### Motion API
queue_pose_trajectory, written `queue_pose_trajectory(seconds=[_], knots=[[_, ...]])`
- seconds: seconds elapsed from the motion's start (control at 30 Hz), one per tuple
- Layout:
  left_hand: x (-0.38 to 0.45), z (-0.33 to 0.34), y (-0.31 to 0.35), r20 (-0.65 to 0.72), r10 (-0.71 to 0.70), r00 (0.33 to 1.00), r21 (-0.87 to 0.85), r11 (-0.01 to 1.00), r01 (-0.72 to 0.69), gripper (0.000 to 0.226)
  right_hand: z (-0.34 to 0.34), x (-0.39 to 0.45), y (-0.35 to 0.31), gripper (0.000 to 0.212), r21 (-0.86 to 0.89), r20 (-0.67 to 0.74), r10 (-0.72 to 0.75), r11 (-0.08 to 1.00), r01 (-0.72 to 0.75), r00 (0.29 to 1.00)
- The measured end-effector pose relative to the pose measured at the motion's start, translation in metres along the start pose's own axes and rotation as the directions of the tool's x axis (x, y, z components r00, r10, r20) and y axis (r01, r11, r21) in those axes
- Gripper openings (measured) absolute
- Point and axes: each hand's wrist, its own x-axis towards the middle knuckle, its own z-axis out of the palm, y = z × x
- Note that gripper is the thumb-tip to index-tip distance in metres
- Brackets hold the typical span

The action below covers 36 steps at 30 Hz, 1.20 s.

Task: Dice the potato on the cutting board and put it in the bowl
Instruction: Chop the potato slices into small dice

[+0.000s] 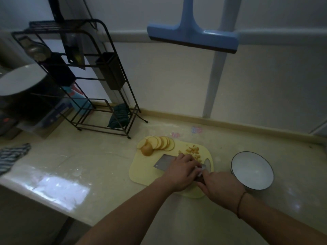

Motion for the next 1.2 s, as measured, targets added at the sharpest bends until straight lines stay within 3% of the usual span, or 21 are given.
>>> queue_pose_trajectory(seconds=[0.13,0.2,0.27,0.33,0.4,0.5,0.7,0.83,0.9,1.0,1.2], knots=[[0.0,0.0,-0.002,0.014,-0.018,1.0,0.048,0.999,0.017,0.068,0.001,-0.002,0.0,0.05,-0.018,0.0,0.005,1.0,-0.005,1.0],[-0.007,0.002,-0.011,-0.114,-0.006,0.993,-0.007,1.0,0.005,0.053,0.002,-0.005,0.001,0.051,-0.011,-0.004,-0.002,1.0,0.002,1.0],[-0.016,0.004,-0.026,-0.324,-0.062,0.944,-0.018,0.998,0.059,0.038,0.003,-0.007,0.002,0.052,0.007,-0.01,0.0,1.0,0.0,1.0],[-0.025,0.003,-0.042,-0.384,-0.153,0.911,0.012,0.985,0.17,0.031,0.004,-0.009,0.003,0.055,0.005,-0.016,-0.003,1.0,0.003,1.0],[-0.032,0.002,-0.053,-0.326,-0.169,0.93,0.074,0.976,0.203,0.03,0.005,-0.009,0.004,0.054,-0.004,-0.012,-0.009,1.0,0.009,1.0],[-0.036,0.003,-0.054,-0.255,-0.123,0.959,0.068,0.987,0.144,0.033,0.006,-0.011,0.003,0.054,-0.007,-0.031,-0.02,1.0,0.02,0.999],[-0.022,0.005,-0.038,-0.011,-0.107,0.994,0.063,0.992,0.108,0.077,0.004,-0.01,0.001,0.052,-0.001,-0.019,-0.017,1.0,0.017,1.0],[-0.023,0.002,-0.033,-0.104,-0.165,0.981,0.009,0.986,0.167,0.073,0.008,-0.011,0.003,0.053,-0.011,-0.063,-0.023,1.0,0.023,0.998],[-0.026,0.0,-0.033,-0.154,-0.128,0.98,-0.014,0.992,0.128,0.064,0.006,-0.011,0.002,0.053,-0.003,-0.061,-0.015,1.0,0.015,0.998],[-0.027,-0.001,-0.028,-0.091,0.024,0.996,0.071,0.997,-0.017,0.058,0.001,-0.011,-0.002,0.053,0.009,-0.074,-0.01,1.0,0.011,0.997],[-0.018,-0.007,-0.016,0.013,-0.04,0.999,0.137,0.99,0.038,0.077,0.007,-0.012,0.002,0.052,-0.094,-0.106,-0.033,0.995,0.024,0.994]])
